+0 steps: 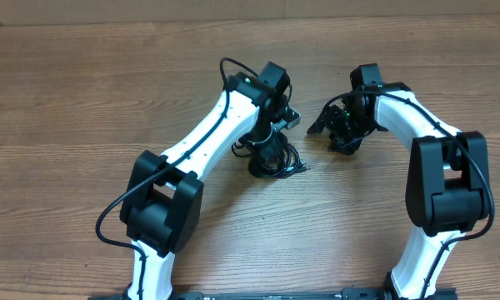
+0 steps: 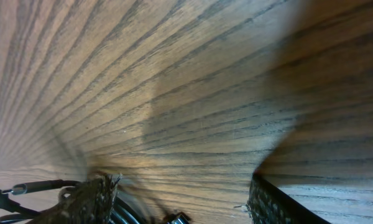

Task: Untangle cables
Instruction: 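Reach the left gripper down to the loosened cable on the table, then grasp the black cable bundle with the left gripper and lift it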

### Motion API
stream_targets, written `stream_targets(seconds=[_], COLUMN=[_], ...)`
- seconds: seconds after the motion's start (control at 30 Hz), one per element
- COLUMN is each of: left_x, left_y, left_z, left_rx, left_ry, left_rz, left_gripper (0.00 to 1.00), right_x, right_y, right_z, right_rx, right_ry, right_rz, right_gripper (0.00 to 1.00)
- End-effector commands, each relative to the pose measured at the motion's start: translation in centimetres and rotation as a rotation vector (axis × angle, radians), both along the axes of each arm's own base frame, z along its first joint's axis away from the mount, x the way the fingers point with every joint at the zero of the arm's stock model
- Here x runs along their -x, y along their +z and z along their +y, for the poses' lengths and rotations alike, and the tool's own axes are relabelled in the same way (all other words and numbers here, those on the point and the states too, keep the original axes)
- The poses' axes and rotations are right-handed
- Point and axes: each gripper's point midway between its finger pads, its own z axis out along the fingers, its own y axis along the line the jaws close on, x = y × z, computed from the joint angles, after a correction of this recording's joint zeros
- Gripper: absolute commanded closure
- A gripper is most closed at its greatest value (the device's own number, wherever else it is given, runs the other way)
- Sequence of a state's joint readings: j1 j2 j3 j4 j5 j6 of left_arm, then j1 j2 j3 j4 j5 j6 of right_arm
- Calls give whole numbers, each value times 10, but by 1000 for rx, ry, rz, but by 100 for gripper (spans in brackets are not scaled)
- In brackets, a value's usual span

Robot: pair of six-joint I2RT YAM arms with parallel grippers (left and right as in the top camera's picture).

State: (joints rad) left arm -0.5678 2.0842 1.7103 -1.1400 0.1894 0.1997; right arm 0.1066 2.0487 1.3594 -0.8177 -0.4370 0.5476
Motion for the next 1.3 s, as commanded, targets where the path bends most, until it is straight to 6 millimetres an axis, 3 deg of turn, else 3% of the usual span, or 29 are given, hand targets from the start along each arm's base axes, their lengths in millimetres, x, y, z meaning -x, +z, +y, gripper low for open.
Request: stream_targets(seconds=[0.0,0.27,0.5,0.53,0.67,0.77,0.8,0.83,0.87,0.9,1.0,1.1,1.27], left_x=[4,11,-1,0,15,27,30,31,31,32,32,28,25], left_y=[-19,-36,3,9,15,6,2,-3,-8,-12,-27,-39,-51], left_z=[10,4,-3,-5,-14,-15,-15,-14,-13,-12,-12,-15,-17], left_rx=[-52,-3,19,29,78,61,53,46,39,35,39,53,68], left_ry=[-20,-94,-87,-91,-169,-230,-238,-240,-242,-242,-234,-214,-204], left_rz=[0,7,-14,-5,40,62,64,62,59,58,51,25,0], left_gripper=[53,57,54,54,55,47,36,14,1,0,2,9,42], right_x=[15,17,16,15,14,13,12,12,12,12,12,11,10], right_y=[-22,-39,-44,-45,-45,-44,-44,-44,-44,-44,-44,-44,-44], right_z=[-9,-9,-13,-14,-14,-14,-14,-14,-14,-14,-14,-14,-14], right_rx=[57,51,76,83,82,80,80,80,80,80,80,80,85], right_ry=[-49,-57,-59,-60,-60,-64,-65,-64,-65,-64,-64,-65,-65], right_rz=[61,27,4,3,-2,-7,-9,-10,-10,-10,-10,-13,-18], right_gripper=[32,32,27,23,22,22,22,22,22,22,22,22,22])
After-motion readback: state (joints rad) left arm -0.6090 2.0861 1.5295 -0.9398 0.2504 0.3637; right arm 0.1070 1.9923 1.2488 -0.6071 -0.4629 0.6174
